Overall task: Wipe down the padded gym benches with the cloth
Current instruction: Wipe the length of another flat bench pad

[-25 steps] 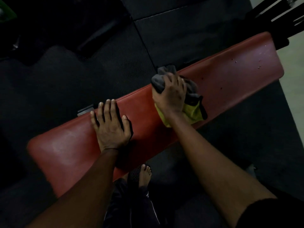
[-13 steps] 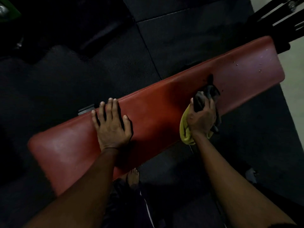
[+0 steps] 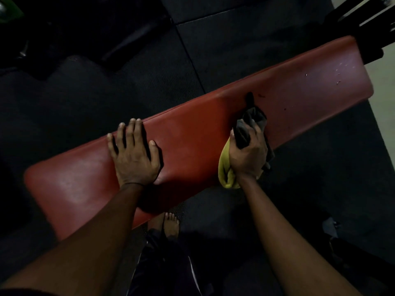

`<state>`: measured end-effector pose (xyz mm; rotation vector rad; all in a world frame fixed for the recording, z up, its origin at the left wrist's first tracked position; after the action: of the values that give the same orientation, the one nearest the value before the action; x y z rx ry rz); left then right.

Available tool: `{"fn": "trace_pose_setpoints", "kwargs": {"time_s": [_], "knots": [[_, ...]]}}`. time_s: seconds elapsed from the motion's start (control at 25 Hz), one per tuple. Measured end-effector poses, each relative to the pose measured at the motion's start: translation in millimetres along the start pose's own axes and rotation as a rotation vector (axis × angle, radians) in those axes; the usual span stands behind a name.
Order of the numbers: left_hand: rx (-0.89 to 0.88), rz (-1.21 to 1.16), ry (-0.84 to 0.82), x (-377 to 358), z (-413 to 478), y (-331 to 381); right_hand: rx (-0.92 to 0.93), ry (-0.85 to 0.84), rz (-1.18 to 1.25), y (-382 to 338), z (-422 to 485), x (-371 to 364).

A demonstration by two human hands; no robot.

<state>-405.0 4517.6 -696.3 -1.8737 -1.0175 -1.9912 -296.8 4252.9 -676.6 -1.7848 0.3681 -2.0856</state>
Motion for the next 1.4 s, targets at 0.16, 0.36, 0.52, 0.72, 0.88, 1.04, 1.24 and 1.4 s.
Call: {"fn": "trace_pose_setpoints", "kwargs": {"time_s": [0.16,0.36,0.52,0.72,0.88,1.04,1.24,1.4], "knots": [[0.005,0.012,-0.014,-1,0,0,-0.032,-0.062,-0.100,-26,-13,-4],[0.027,0.005,-0.038,6,1,0,0.273,-0.293,-0.060,-47,-13,-14],[-0.012,-0.264,-0.120,26,1,-17,0.253,-0.204,-0.010,-70,33,-28],[0.221,-0.153,-0.080,72,-15,-125,0.684,-0.646,-0.095,-173,42,-72],[0.323,-0.179,-0.152,95,-39,-173,0.677,-0.862,-0.211,-234,16,-89],[0.447,-0.512,-0.226,105,-50,-195,0.697,-1.177,-0.206,-288,7,-109],[0.576,-0.753,-0.269,107,-47,-222,0.782,-1.382,-0.162,-361,-33,-150],[0.635,-0.909,-0.353,102,-42,-242,0.731,-1.449,-0.152,-380,-41,-161]]}}
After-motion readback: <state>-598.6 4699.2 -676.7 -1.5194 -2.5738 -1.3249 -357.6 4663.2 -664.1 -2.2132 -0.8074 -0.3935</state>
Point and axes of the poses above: each hand's wrist, its own z-axis towards the middle knuckle, its own x-axis out of the back of the hand, y = z × x, the point moved 2 cm from there along z, towards the middle knuckle, and after that the axes turned 9 degrees about x, right-handed, at the moved point
